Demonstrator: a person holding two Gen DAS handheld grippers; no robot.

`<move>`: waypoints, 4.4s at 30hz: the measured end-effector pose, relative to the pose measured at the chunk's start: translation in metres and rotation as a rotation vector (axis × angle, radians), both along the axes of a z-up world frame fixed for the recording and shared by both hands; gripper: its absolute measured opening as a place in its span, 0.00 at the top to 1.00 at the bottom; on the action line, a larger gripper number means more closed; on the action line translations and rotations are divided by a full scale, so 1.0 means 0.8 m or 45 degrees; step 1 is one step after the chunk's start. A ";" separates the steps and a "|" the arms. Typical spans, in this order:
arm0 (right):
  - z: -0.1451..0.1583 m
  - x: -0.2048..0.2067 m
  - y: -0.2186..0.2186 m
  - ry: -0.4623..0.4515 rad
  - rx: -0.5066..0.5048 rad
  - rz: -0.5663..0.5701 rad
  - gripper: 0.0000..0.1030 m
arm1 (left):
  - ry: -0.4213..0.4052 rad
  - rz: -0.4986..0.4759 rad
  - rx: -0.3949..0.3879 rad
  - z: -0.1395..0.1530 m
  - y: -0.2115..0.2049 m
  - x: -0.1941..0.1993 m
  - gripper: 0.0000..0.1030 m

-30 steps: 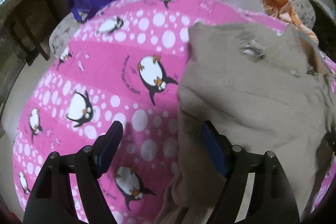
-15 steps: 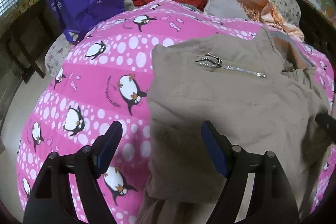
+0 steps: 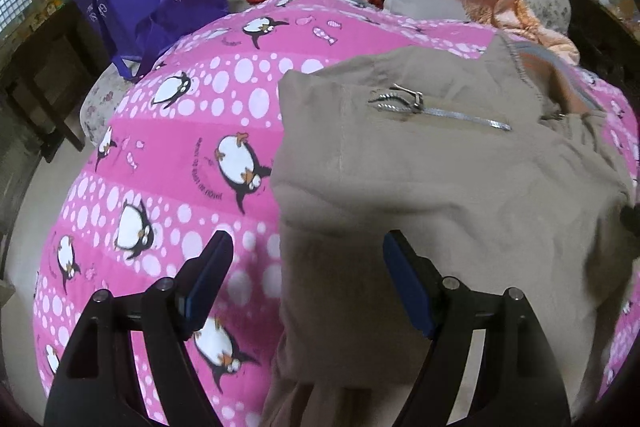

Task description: Fold large clothes

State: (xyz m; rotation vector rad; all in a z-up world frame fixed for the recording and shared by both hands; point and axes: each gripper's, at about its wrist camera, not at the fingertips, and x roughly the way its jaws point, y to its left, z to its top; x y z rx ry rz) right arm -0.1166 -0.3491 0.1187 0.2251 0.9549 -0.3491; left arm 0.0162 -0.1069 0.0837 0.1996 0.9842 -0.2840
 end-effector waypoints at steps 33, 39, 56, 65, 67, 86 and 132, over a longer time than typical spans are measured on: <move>-0.013 -0.191 -0.341 -0.152 0.301 -0.894 0.28 | 0.047 -0.119 -0.017 0.000 -0.029 -0.074 0.24; -0.039 -0.193 -0.394 -0.166 0.395 -0.981 0.29 | 0.034 -0.102 0.006 0.000 -0.030 -0.069 0.24; -0.034 -0.173 -0.386 -0.204 0.315 -0.866 0.96 | 0.056 -0.094 0.035 -0.010 -0.033 -0.071 0.24; 0.075 -0.178 -0.307 -0.419 0.329 -0.449 0.97 | 0.095 0.019 -0.050 -0.008 0.009 -0.061 0.24; 0.097 -0.169 -0.264 -0.433 0.306 -0.291 0.97 | 0.123 0.060 -0.077 -0.010 0.022 -0.059 0.24; -0.029 -0.149 0.055 -0.052 0.541 0.350 0.42 | 0.127 -0.058 -0.235 0.016 0.007 -0.097 0.24; -0.001 -0.204 -0.001 -0.266 0.553 0.062 0.34 | 0.097 -0.161 -0.379 0.080 0.001 -0.054 0.98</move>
